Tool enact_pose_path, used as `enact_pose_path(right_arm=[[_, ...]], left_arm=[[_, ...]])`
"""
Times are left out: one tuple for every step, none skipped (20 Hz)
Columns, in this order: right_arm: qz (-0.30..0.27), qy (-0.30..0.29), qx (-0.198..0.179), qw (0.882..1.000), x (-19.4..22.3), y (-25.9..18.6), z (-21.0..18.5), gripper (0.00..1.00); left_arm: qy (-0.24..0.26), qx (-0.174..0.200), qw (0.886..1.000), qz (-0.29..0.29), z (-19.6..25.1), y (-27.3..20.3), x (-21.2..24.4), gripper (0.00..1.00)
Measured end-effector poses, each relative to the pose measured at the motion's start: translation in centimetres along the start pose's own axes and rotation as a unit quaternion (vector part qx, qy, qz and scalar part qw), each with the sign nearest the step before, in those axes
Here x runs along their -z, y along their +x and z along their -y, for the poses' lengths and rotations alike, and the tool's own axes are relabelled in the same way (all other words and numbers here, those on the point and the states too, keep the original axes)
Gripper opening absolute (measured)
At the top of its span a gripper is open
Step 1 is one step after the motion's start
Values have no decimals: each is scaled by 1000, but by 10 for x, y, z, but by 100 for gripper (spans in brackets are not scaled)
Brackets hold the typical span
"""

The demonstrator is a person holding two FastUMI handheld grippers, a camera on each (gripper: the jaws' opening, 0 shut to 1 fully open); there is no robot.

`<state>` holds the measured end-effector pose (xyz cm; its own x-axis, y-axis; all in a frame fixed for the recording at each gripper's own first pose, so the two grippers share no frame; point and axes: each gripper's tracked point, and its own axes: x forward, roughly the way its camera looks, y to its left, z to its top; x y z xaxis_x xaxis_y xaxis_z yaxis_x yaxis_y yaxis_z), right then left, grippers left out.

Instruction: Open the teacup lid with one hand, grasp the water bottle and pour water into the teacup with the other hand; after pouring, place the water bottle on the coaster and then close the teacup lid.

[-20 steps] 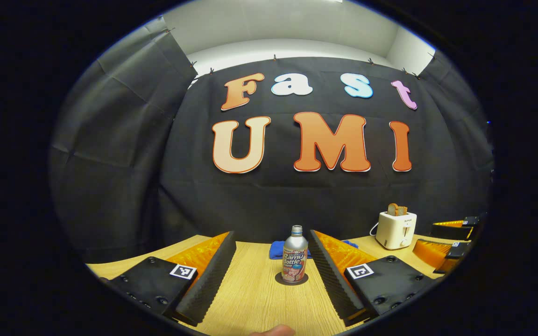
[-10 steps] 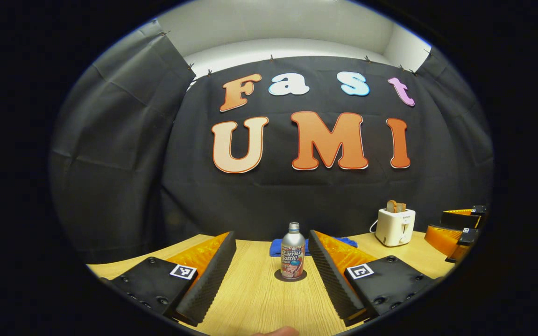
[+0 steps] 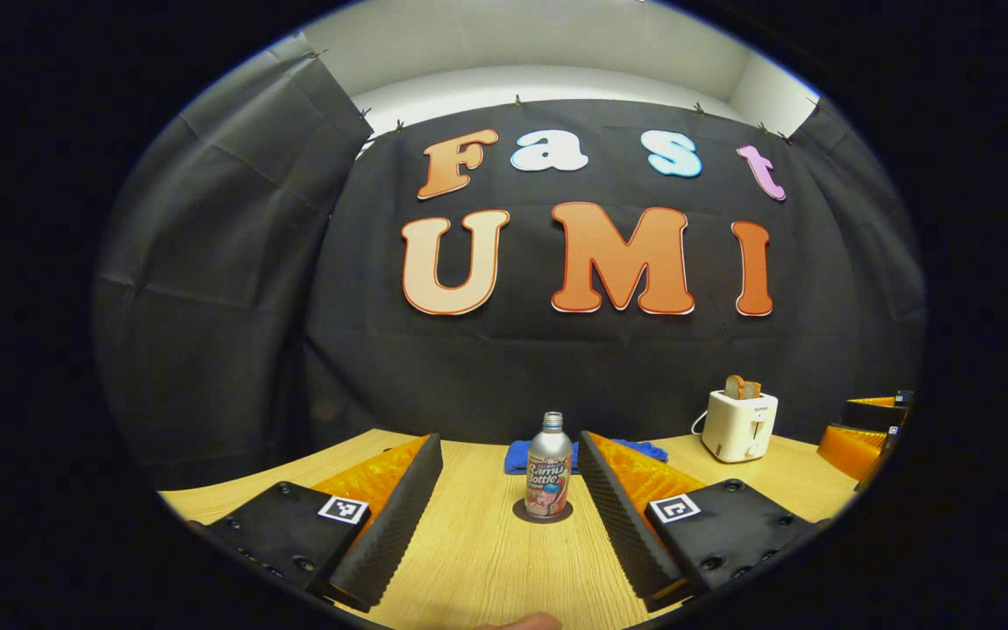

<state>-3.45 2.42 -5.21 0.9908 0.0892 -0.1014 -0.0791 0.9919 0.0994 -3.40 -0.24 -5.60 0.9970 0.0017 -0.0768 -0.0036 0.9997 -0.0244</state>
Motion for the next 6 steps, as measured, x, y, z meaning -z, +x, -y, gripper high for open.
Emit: enact_pose_path(right_arm=[[-1,-6,4,1000,-4,-5,3,79],[-7,-16,2,1000,-5,-12,4,83],[-9,-25,-3,1000,-7,-20,2,83],[-4,-34,-2,999,-15,-27,2,83],[2,-41,2,999,-21,-33,4,83],[6,-47,4,999,-26,-36,4,83]], left_arm=[[2,0,1000,3,1,-5,-6,100],[-1,0,1000,6,1,-9,-14,100],[-3,1,1000,12,2,-14,-20,100],[1,-3,1000,14,0,-19,-26,100],[6,-9,1000,17,-4,-24,-30,100],[6,-12,1000,22,-5,-27,-37,100]])
